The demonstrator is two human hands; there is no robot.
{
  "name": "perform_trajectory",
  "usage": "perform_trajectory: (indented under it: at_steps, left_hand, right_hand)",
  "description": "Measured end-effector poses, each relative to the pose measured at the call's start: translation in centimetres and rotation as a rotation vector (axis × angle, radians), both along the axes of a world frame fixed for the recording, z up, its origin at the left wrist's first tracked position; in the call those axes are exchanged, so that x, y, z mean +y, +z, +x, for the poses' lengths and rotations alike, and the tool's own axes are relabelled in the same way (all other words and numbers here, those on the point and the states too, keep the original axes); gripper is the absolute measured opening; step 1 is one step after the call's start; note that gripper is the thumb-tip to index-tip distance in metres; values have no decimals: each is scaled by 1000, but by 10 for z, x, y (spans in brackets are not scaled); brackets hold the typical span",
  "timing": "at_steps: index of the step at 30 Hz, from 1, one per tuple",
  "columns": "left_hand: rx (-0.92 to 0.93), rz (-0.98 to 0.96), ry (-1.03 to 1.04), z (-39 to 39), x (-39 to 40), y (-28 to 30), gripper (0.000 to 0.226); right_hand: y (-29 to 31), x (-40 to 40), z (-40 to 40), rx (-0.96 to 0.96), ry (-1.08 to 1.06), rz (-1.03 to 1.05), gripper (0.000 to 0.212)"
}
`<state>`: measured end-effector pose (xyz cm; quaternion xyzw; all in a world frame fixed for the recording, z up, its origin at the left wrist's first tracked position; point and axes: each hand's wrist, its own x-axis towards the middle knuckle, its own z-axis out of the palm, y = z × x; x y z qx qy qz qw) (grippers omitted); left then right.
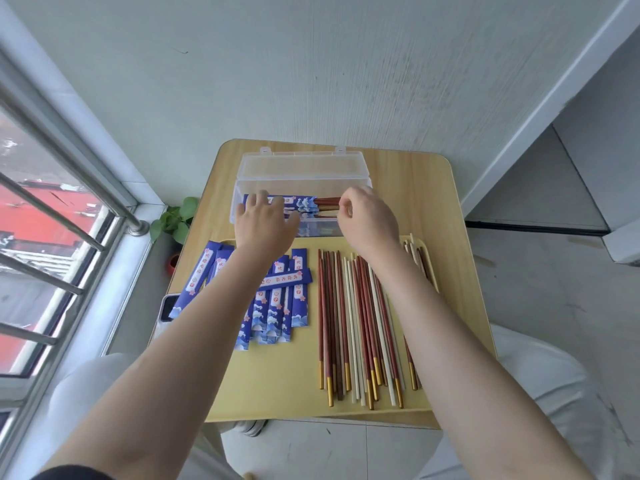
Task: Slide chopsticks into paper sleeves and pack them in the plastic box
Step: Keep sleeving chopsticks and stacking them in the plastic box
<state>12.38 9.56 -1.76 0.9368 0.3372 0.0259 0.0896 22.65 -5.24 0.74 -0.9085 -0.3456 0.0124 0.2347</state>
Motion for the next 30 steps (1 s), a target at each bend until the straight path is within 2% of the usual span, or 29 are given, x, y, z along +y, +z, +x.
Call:
perform_trajectory:
  at_steps: [2, 3, 6, 8, 9, 12, 15, 17, 20, 22, 23, 26, 28, 30]
  left_hand:
    - [-195, 45, 6, -9, -10, 5, 30]
    - [-231, 16, 13, -13, -18, 8, 26]
    - [-54, -78, -32, -29, -42, -2, 23]
    - [66, -69, -113, -44, -51, -15, 18]
    - [115, -54, -135, -51, -52, -23, 23]
    - [183, -8, -121, -62, -49, -34, 36]
    - [189, 19, -126, -63, -48, -36, 41]
    - [179, 19, -116, -61, -47, -36, 39]
    - [150, 35, -116, -60, -44, -33, 31]
    - [68, -4, -103, -59, -42, -28, 28]
    - [-20, -58, -85, -59, -43, -23, 27]
    - [-330, -369, 12, -63, -47, -5, 22]
    - [-518, -770, 160, -69, -48, 3, 22]
    - [-704, -1322, 322, -77, -49, 4, 22]
  right_hand:
    - [-2, -2, -16, 46, 22, -34, 9]
    - [-6, -3, -24, 102, 43, -117, 12]
    - [-20, -6, -49, 258, 111, -497, 29]
    - [-30, -9, -64, 319, 126, -654, 31]
    - [-35, -10, -71, 337, 121, -691, 32]
    - [-45, -13, -84, 274, 77, -696, 30]
    - [-50, -15, -98, 238, 25, -654, 15]
    - [-50, -16, -105, 253, -5, -610, 6]
    - [-51, -19, -110, 312, -47, -506, 11]
    - [-52, -21, -111, 366, -76, -439, 9]
    - [-53, -23, -110, 386, -91, -400, 8]
    - [-52, -31, -104, 450, -109, -248, 30]
    - [-48, -37, -99, 504, -110, -135, 28]
    - [-41, -42, -92, 570, -108, -9, 21]
